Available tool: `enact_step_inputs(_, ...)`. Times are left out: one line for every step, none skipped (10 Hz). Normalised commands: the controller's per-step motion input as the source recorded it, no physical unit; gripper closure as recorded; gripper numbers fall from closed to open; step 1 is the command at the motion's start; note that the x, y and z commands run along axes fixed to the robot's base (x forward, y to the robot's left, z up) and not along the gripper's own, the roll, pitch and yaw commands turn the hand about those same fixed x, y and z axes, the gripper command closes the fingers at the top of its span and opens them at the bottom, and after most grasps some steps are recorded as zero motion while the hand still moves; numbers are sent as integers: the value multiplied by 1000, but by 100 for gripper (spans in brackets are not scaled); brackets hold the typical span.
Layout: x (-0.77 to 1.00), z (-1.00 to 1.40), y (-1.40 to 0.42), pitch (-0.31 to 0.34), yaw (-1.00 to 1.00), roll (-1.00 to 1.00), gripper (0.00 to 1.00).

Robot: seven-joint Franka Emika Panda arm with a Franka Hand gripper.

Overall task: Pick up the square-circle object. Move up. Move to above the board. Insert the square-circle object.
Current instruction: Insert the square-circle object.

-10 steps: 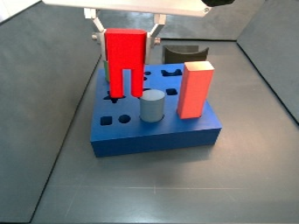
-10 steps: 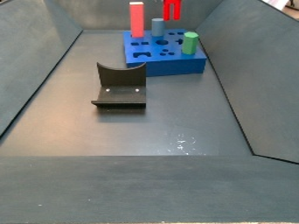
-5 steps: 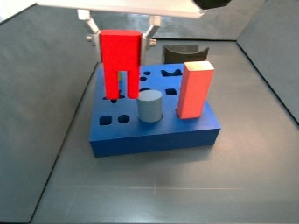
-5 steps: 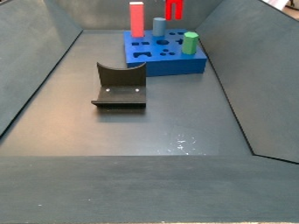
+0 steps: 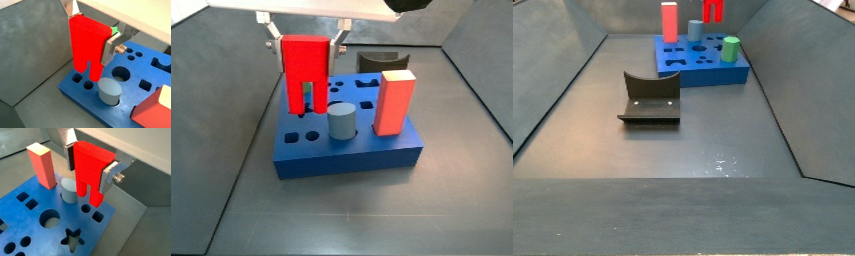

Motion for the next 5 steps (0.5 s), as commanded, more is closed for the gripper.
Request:
enact_step_inputs(-29, -257, 0, -19, 20, 0, 100)
enact_step_inputs(0, -446, 0, 0, 66, 26, 100)
enact_step_inputs(43, -794, 0, 0, 237, 57, 100)
enact_step_inputs(0, -874, 0, 0, 323, 56, 100)
enact_step_inputs(0, -794, 0, 0, 280, 81, 100)
